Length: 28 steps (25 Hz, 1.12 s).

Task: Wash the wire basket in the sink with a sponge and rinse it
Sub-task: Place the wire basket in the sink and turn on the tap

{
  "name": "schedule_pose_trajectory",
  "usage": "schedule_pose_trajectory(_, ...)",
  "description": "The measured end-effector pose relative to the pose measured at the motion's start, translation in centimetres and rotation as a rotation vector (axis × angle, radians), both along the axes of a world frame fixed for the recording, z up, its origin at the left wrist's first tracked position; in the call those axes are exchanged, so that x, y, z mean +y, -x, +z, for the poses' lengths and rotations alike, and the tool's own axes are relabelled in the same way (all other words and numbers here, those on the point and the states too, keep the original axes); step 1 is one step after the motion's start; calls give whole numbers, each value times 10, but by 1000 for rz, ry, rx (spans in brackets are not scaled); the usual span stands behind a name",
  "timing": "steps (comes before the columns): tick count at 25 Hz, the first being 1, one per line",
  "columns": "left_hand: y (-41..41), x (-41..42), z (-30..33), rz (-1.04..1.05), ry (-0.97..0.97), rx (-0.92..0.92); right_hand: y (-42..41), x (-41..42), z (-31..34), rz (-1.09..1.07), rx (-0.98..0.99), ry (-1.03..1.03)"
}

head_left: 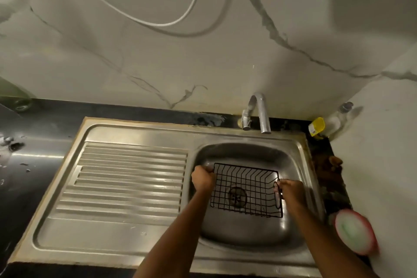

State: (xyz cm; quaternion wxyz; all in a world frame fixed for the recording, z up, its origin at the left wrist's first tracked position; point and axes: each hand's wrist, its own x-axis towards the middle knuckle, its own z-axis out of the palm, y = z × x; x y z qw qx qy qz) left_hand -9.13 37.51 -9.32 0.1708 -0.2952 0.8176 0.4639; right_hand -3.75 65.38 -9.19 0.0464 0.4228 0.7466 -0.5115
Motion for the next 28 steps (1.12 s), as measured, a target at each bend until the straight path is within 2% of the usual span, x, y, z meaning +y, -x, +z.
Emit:
schedule_pose_trajectory(7,7,9,-35,50,55,1,19,-7,-28,-112,-3,54)
schedule_pose_trajectory(12,4,11,-57,34,93,32,20,2,-65,-90,-47,59)
schedule_pose_trajectory(18,4,10,-70,-33,159,53,25,9,-77,-50,-12,74)
schedule_pose_trajectory(20,5,11,-65,-78,164,52,26,5,-70,23,-37,-44)
schedule_pose_trajectory(22,1,17,-48,-134,184,42,17,-6,-53,121,-68,-254)
schedule_pose_trajectory(24,1,25,-17,-183,186,125,-3,-20,-34,178,-17,-406)
schedule_pose_trajectory(28,31,50,54,-243,83,330,-47,-40,-11,219,26,-456)
